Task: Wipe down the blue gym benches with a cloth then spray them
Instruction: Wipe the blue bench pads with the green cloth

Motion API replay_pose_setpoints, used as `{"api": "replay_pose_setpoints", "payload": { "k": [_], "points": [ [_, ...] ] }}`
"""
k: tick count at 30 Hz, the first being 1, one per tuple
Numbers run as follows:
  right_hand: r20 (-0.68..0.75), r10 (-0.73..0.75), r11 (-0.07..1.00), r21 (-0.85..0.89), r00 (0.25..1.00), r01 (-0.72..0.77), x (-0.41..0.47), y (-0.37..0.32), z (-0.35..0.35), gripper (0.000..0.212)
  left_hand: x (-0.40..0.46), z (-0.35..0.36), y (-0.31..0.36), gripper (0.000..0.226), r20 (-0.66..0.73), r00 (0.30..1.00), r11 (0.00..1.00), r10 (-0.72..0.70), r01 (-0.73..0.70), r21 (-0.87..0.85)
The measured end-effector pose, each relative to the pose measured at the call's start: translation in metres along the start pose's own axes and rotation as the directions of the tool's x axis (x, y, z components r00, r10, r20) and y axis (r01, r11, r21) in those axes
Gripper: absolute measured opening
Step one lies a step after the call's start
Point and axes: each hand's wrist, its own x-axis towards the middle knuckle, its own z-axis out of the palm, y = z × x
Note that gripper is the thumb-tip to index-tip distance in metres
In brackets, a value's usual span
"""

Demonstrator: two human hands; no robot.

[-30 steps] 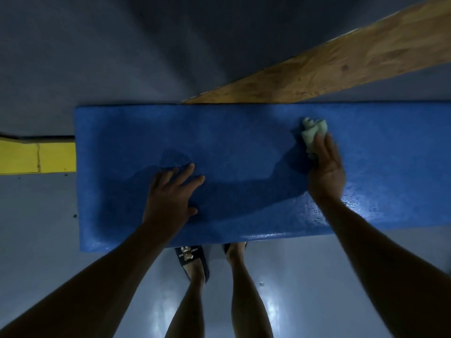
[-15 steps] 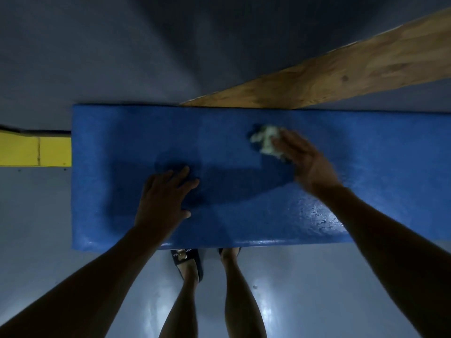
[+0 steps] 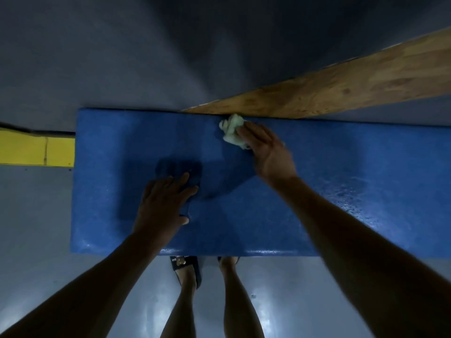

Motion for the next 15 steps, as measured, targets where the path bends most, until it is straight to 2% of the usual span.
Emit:
{"api": "replay_pose_setpoints", "payload": {
  "k": [1, 2, 4, 7, 10, 12, 13, 14, 15],
  "points": [
    [0.029, -0.035, 0.999, -0.034, 0.999, 0.035, -0.006, 0.026, -0.010, 0.054, 0.000, 0.000, 0.000, 0.089, -0.001, 1.000, 1.000, 0.001, -0.001, -0.003],
    [0.016, -0.004, 0.999, -0.046, 1.000, 0.005, -0.013, 0.051, -0.020, 0.053, 0.000, 0.000, 0.000, 0.090, -0.004, 1.000, 1.000, 0.000, 0.000, -0.003],
    [-0.059, 0.176, 0.984, -0.026, 0.983, -0.178, -0.031, 0.094, -0.040, 0.056, 0.001, 0.001, 0.001, 0.090, 0.001, 1.000, 1.000, -0.001, 0.001, 0.002],
    [-0.170, 0.402, 0.915, 0.034, 0.900, -0.403, -0.054, 0.118, -0.049, 0.065, 0.000, 0.002, 0.000, 0.090, 0.009, 1.000, 1.000, -0.004, 0.004, -0.002],
    [-0.307, 0.600, 0.793, 0.107, 0.739, -0.599, -0.047, 0.091, -0.023, 0.069, 0.000, 0.004, 0.000, 0.092, 0.018, 1.000, 1.000, -0.019, 0.019, -0.013],
    [-0.321, 0.701, 0.701, 0.142, 0.637, -0.699, -0.029, 0.049, -0.001, 0.069, 0.000, 0.004, 0.000, 0.093, 0.016, 1.000, 1.000, -0.017, 0.018, -0.014],
    [-0.311, 0.719, 0.684, 0.158, 0.621, -0.713, -0.020, 0.023, 0.009, 0.067, 0.000, 0.004, 0.000, 0.093, 0.015, 1.000, 1.000, -0.010, 0.010, -0.012],
    [-0.323, 0.694, 0.712, 0.174, 0.643, -0.680, -0.015, -0.002, 0.019, 0.065, 0.000, 0.003, 0.000, 0.093, 0.017, 1.000, 1.000, -0.001, 0.001, -0.007],
    [-0.332, 0.624, 0.778, 0.180, 0.708, -0.601, -0.012, -0.026, 0.030, 0.065, -0.001, 0.003, -0.001, 0.092, 0.019, 1.000, 1.000, 0.005, -0.005, -0.004]
  ]
}}
